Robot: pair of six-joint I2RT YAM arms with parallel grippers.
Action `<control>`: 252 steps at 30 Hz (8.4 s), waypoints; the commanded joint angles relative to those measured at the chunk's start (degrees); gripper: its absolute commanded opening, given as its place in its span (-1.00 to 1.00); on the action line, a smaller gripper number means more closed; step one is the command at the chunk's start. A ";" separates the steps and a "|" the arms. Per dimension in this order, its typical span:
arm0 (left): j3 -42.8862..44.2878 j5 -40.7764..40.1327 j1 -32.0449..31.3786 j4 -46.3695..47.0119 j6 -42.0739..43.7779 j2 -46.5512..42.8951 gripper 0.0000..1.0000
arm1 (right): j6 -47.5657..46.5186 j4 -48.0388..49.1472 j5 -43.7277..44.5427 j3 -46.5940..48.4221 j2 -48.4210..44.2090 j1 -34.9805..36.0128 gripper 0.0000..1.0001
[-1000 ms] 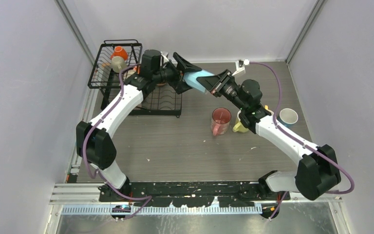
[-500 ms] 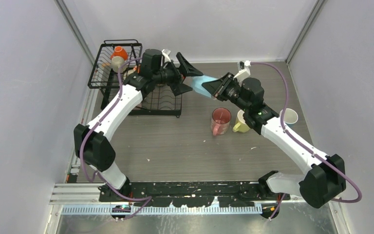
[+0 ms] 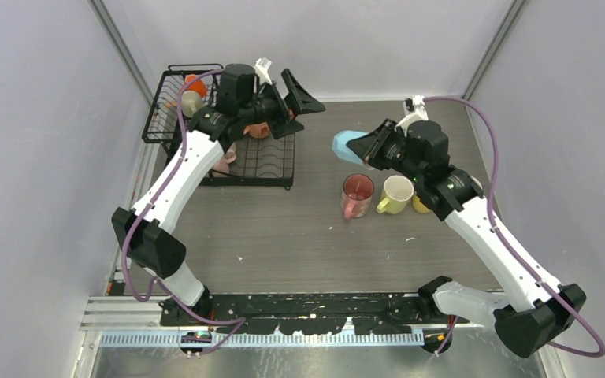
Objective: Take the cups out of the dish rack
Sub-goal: Place the cup at the center of the board, then unload the cup from the dish rack.
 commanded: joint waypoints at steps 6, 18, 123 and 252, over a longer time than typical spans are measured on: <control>-0.84 -4.54 -1.91 -6.38 10.24 -6.53 0.99 | -3.47 -21.72 2.80 12.36 -4.90 -0.14 -0.99; -8.35 -8.90 -3.79 -10.07 16.34 -15.58 0.99 | -4.96 -44.94 3.91 13.80 -8.08 2.36 -0.98; -5.49 -41.36 -5.27 -17.83 27.16 -6.46 1.00 | -3.70 -28.43 15.74 0.16 -2.93 14.35 1.00; 47.53 -48.50 7.89 -13.97 36.17 54.60 0.83 | 0.13 -29.66 10.30 -6.17 -11.62 14.03 1.00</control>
